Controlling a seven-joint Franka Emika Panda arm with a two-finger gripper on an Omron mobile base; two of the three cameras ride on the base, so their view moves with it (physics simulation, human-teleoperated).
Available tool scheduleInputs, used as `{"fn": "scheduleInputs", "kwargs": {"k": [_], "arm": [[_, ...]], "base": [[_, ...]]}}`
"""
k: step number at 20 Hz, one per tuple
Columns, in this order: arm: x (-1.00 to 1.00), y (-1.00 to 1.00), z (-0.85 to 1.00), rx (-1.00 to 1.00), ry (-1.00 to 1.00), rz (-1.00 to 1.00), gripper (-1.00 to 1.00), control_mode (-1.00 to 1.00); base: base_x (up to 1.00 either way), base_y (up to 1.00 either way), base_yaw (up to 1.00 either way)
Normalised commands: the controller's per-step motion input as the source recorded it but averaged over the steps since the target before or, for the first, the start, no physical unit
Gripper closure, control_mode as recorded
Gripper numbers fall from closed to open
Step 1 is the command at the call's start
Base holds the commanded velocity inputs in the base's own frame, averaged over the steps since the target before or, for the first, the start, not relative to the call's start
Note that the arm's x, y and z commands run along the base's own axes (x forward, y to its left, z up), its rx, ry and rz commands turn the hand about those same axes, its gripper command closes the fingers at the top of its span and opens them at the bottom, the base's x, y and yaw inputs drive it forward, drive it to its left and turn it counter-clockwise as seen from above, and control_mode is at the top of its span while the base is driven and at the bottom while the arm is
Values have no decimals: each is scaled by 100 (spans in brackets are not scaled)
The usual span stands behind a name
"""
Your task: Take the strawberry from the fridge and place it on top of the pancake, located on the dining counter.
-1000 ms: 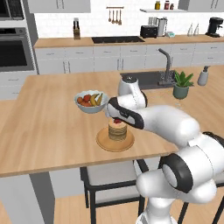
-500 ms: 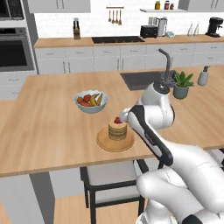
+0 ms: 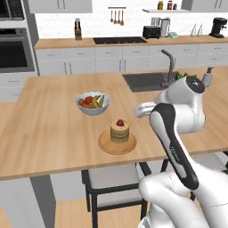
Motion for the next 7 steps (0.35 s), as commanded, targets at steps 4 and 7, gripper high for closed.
{"fn": "scheduleInputs", "kwargs": {"k": [4, 7], "arm": [[-44, -1, 40, 0, -5, -1, -100, -100], [-9, 0, 0, 0, 0, 0, -100, -100]], "base": [[0, 0, 0], [0, 0, 0]]}}
